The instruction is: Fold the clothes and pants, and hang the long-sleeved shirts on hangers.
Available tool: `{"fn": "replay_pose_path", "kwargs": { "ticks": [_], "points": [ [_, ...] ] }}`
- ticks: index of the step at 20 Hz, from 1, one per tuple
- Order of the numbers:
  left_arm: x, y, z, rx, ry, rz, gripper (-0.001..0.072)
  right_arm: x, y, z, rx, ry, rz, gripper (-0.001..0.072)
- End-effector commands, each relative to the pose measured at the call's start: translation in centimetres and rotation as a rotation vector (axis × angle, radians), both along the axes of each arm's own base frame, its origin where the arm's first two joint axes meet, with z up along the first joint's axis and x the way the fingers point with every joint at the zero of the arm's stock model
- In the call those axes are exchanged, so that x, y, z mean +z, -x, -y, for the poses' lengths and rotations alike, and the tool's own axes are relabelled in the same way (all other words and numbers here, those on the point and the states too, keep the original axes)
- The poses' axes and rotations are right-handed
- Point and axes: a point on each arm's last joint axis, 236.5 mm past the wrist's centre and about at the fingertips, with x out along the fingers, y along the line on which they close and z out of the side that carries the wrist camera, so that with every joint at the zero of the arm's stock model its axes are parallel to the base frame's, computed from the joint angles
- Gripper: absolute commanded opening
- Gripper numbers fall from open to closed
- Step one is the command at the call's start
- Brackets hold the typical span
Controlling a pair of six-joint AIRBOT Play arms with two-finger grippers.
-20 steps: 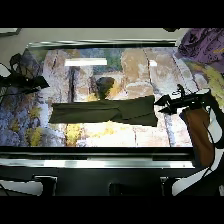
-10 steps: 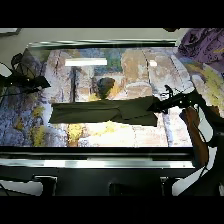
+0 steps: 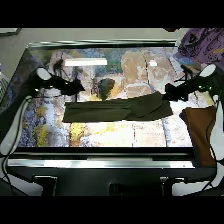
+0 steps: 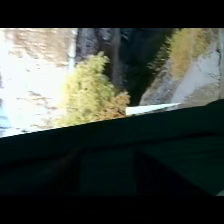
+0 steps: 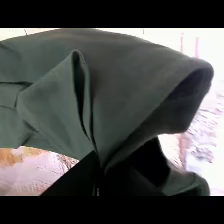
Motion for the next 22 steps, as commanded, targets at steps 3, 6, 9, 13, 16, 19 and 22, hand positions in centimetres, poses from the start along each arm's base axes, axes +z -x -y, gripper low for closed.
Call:
{"fn": "replay_pose_path", "kwargs": {
  "ticks": [3, 6, 9, 13, 16, 19, 22],
  "points": [
    [-1.4, 2.3, 16.5, -0.003, 0.274, -0.019, 0.0014, 4.9, 0.5, 1.9, -0.041, 0.097, 0.04, 0.0028],
    [-2.2, 4.1, 22.1, 0.033, 0.391, -0.062, 0.0013, 6.2, 0.8, 2.0, -0.028, 0.107, 0.043, 0.0028],
    [-3.8, 5.7, 25.7, -0.002, 0.405, -0.093, 0.0013, 7.3, 1.0, 2.5, -0.03, 0.131, 0.055, 0.0028],
    [-5.1, 7.0, 29.7, -0.033, 0.436, -0.164, 0.0013, 8.3, 1.7, 2.7, -0.032, 0.149, 0.062, 0.0028],
    [-6.3, 8.0, 31.2, -0.056, 0.44, -0.22, 0.0012, 9.0, 2.1, 3.6, -0.042, 0.19, 0.076, 0.0028],
    [-6.8, 8.3, 31.4, -0.047, 0.439, -0.236, 0.0012, 10.1, 2.5, 4.1, -0.055, 0.22, 0.098, 0.0028],
    [-6.6, 8.4, 31.7, -0.047, 0.443, -0.228, 0.0012, 11.1, 2.8, 4.1, -0.057, 0.223, 0.12, 0.0028]
  ]
}}
